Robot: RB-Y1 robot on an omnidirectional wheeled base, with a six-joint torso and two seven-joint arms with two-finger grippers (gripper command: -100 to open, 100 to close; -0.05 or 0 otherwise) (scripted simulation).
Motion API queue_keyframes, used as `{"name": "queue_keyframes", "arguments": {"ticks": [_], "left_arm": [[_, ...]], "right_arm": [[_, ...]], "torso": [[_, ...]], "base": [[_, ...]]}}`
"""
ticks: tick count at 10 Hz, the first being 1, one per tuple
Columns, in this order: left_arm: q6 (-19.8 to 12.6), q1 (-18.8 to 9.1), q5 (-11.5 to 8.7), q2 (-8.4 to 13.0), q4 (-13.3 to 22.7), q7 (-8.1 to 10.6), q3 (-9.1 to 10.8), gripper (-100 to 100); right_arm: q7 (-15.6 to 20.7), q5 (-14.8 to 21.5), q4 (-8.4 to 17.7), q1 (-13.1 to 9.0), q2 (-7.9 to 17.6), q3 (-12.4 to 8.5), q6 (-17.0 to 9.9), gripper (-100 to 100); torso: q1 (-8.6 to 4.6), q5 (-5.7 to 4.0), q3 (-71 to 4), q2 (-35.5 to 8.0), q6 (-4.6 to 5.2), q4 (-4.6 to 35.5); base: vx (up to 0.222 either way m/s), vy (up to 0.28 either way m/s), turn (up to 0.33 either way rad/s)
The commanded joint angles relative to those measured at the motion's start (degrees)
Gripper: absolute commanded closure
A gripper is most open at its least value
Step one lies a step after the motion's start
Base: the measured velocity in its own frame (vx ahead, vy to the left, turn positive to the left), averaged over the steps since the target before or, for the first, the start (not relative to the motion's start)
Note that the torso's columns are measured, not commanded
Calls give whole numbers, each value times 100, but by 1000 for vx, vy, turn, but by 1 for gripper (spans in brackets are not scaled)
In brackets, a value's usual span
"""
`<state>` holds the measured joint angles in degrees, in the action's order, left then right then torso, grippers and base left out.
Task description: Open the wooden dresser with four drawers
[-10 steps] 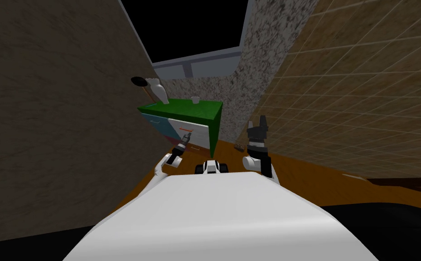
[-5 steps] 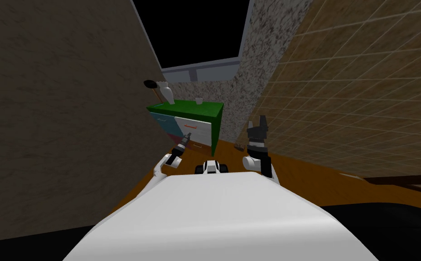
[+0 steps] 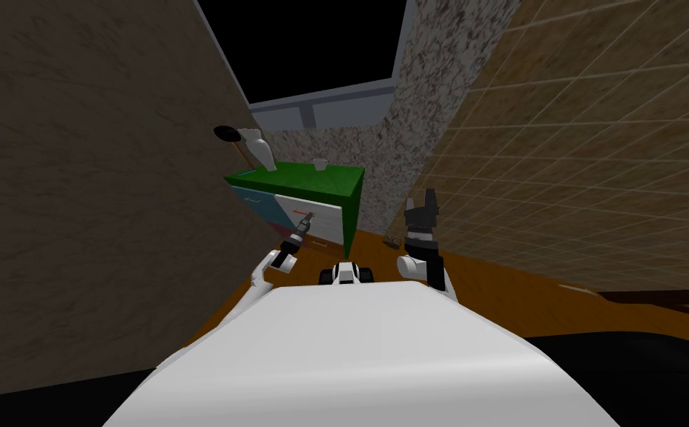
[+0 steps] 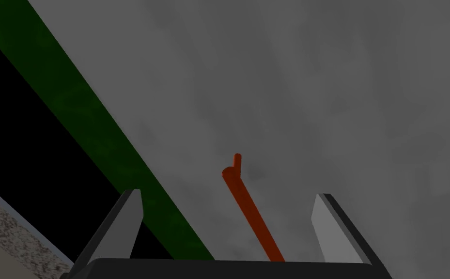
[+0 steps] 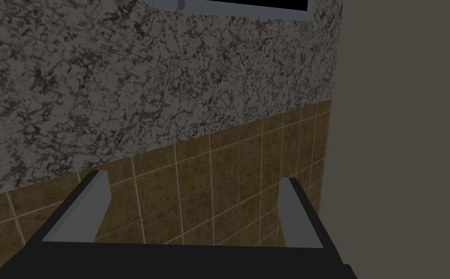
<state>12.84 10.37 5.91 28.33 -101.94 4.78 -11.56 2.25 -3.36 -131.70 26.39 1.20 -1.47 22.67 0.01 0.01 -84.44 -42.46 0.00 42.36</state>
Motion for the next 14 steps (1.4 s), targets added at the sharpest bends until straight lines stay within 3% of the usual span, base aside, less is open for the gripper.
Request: {"name": "queue_keyframes", "arguments": {"ticks": [1,6,7,9,11,12,13,14], "left_arm": [[-26,-3,-3,7,-14,10,3,100],[-40,144,-15,139,-254,61,-45,100],[-2,79,-4,60,-91,28,-34,-100],[32,14,6,-16,61,-6,-23,-100],[-152,1,-27,92,-141,62,-5,-100],[-67,16,-11,50,-77,28,-18,-100],[-91,14,-13,55,-91,36,-16,100],[-91,90,-18,122,-214,61,-40,100]], "right_arm": [[0,0,0,-1,0,0,0,0],[0,0,1,-3,1,0,-1,0],[0,0,1,-2,0,0,-1,0],[0,0,-1,0,0,0,0,0],[0,0,-1,0,0,0,0,0],[0,0,0,0,0,0,0,0],[0,0,0,-1,0,0,0,0],[0,0,0,-1,0,0,0,0]], "torso": [[4,1,-2,-2,-1,-3],[-9,-3,-13,16,0,-8],[-18,-5,-29,46,2,-14],[-15,-5,-50,75,0,-25],[5,0,-6,3,-2,-5],[-1,0,-5,9,0,-3],[5,1,-2,-2,-1,-3],[9,2,4,-10,-1,0]], "base": [[12,-5,1],[-125,46,49],[59,-31,-82],[129,-47,-42],[93,-42,-12],[77,-31,-2],[14,-6,1],[-118,64,77]]}}
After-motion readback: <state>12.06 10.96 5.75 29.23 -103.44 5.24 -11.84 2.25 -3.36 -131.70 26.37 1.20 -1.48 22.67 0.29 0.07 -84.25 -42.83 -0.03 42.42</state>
